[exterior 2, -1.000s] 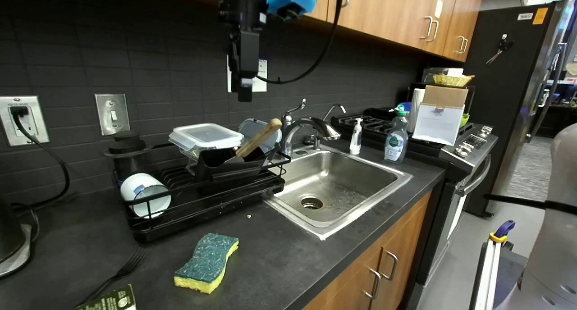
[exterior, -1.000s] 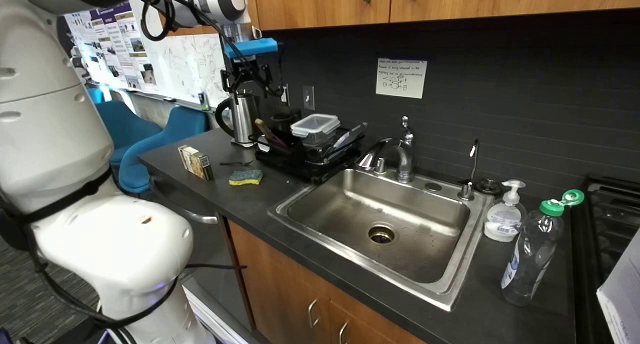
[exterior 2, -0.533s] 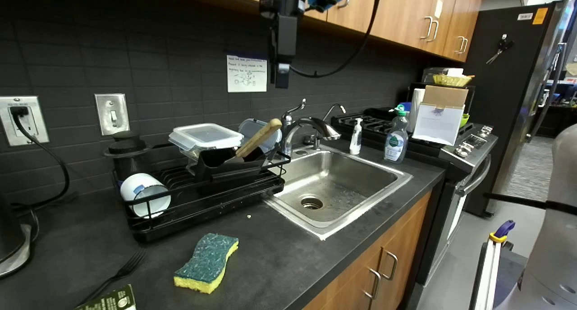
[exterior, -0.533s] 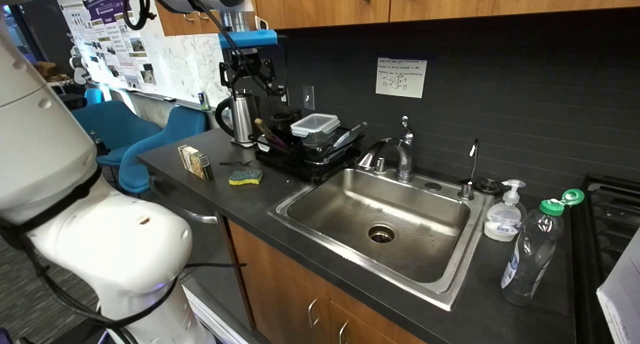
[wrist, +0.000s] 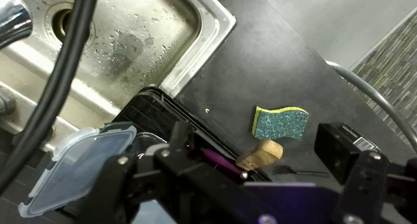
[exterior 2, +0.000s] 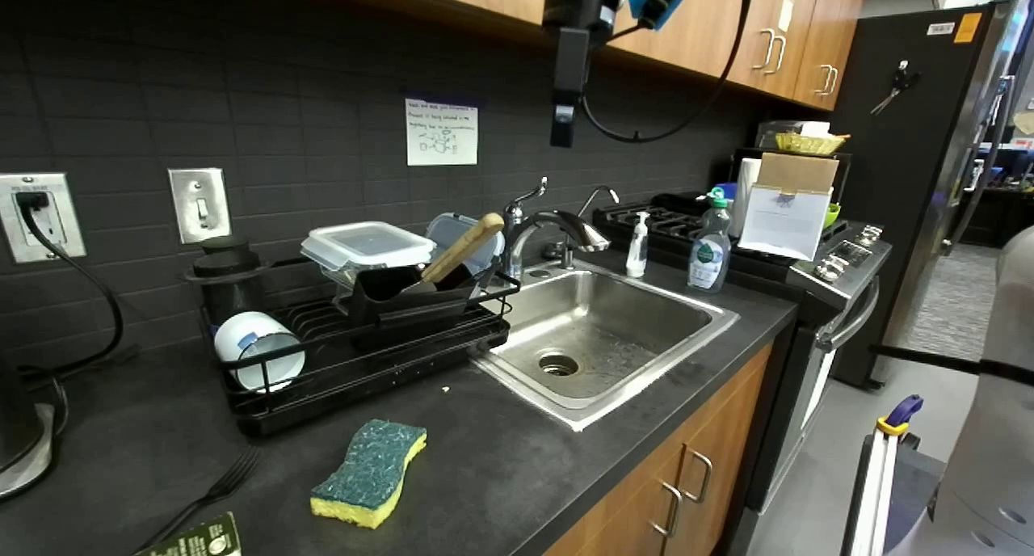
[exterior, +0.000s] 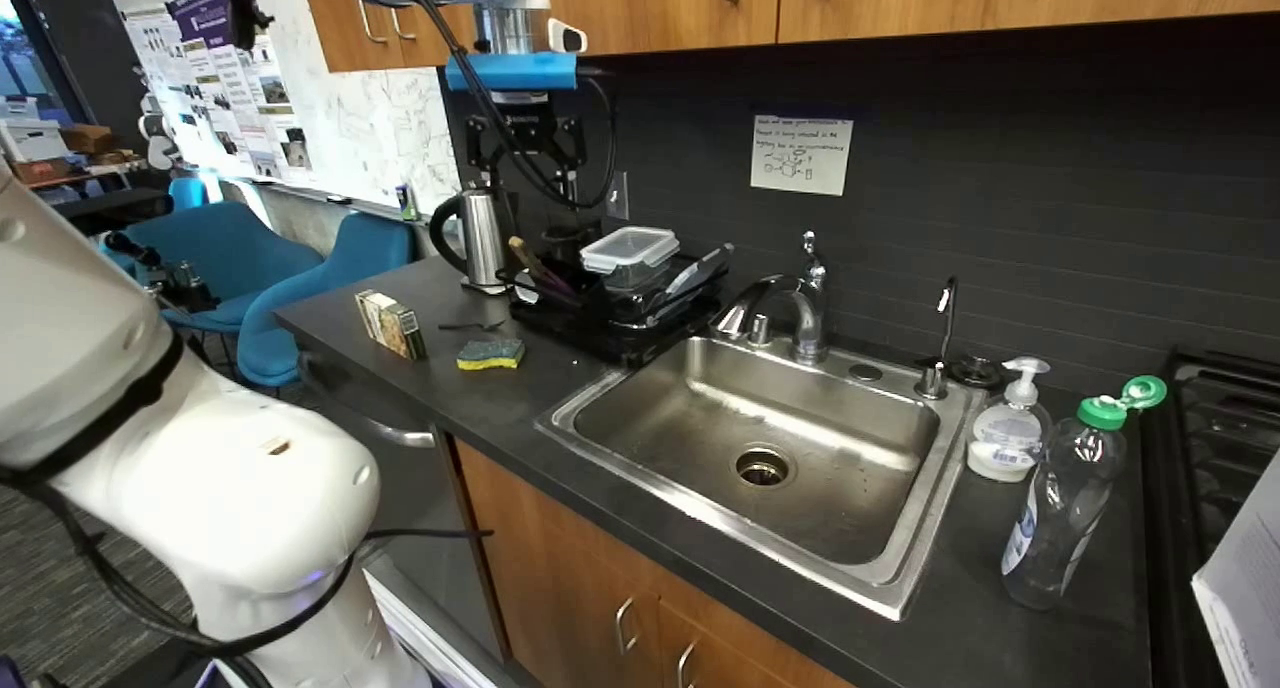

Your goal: Move the white mug to the left side of the dishrack.

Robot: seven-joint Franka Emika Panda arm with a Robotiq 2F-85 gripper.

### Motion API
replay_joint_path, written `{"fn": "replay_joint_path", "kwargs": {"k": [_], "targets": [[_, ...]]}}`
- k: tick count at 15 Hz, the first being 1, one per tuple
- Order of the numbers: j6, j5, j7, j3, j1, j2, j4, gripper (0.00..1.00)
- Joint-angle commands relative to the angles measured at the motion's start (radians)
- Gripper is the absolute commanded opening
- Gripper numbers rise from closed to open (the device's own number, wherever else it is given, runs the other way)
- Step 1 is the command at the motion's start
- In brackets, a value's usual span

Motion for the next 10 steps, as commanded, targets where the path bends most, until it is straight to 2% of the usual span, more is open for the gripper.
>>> {"fn": "replay_joint_path", "kwargs": {"k": [1,8,9,10], "targets": [[0.0,0.033,0.038,0.003,0.016,-0.07,-0.052,1.0],[0.017,0.049,0.035,0.001,0.043,-0.149,-0.107,1.0],[0.0,0.03,0.032,0.002,0.04,-0.103,-0.071,1.0],[0.0,0.03,0.033,0.002,0.042,-0.113,-0.077,1.0]]}}
